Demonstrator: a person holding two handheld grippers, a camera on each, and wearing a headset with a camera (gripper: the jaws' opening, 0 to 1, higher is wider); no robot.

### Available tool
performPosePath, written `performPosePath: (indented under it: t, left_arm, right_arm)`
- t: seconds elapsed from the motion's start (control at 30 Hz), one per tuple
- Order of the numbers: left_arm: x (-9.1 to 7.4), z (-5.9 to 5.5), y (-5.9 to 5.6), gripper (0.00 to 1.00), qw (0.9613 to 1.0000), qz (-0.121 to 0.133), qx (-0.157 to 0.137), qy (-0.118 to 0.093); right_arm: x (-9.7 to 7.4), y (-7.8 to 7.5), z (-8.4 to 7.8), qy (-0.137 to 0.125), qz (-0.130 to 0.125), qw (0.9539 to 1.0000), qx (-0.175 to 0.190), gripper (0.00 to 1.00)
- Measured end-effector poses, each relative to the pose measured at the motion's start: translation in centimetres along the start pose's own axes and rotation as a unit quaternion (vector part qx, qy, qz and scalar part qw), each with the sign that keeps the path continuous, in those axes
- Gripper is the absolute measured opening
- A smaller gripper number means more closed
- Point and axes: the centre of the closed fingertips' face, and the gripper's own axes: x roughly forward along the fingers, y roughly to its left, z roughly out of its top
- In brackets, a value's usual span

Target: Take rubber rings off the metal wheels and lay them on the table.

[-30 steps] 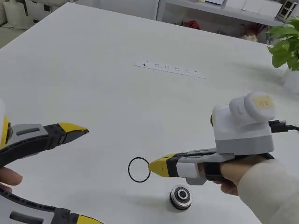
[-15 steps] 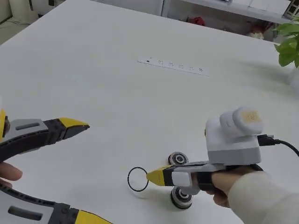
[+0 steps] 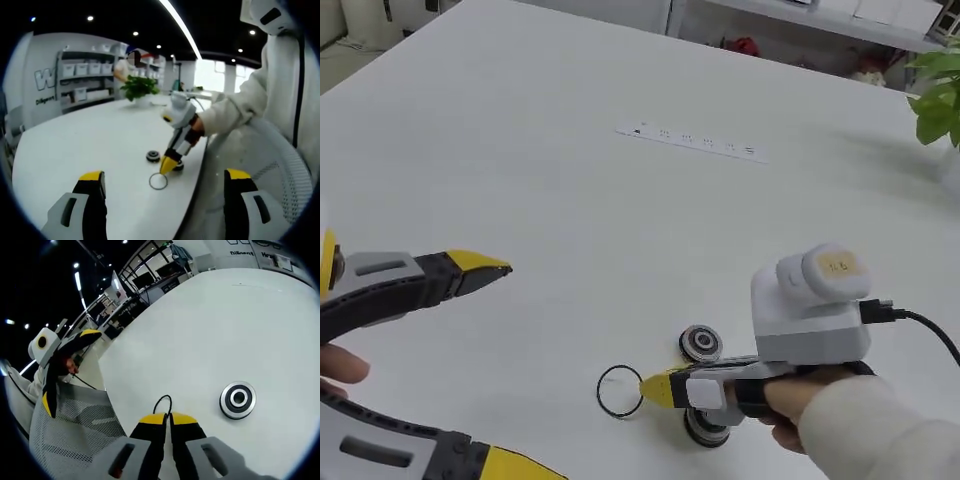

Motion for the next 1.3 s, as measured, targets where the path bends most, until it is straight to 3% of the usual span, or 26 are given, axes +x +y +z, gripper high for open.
performPosePath:
  t: [0.37,0.67,0.87,1.07,1.17,1.3]
  left_arm:
    - [0.1,0.0,-0.2,1.0,1.0,-0.003,-0.002,0.001]
    - [0.0,-0.1,-0.2,1.0,1.0,-0.001,-0.003,0.004]
    - [-0.1,-0.3,-0.2,1.0,0.9999,0.0,0.002,0.016]
    - [-0.2,-0.1,-0.8,1.0,0.9997,-0.01,0.004,0.022]
    - [-0.4,0.2,-0.6,1.0,0.9997,-0.007,0.003,0.022]
    - [-0.7,0.9,-0.4,1.0,0.9998,-0.002,0.006,0.019]
  right_arm:
    - [-1.3,-0.7,1.2,-0.025,-0.019,0.9994,-0.018,0.03]
    - [-3.2,-0.4,3.4,-0.072,-0.017,0.997,-0.021,0.04]
    - [-4.5,0.2,4.8,-0.105,-0.005,0.9943,-0.017,0.05]
    - [-5.3,1.1,5.4,-0.118,0.014,0.9925,-0.028,0.06]
    - [-5.9,1.6,6.0,-0.132,0.02,0.9905,-0.034,0.07]
    - [-7.1,3.0,6.8,-0.155,0.052,0.9847,-0.059,0.13]
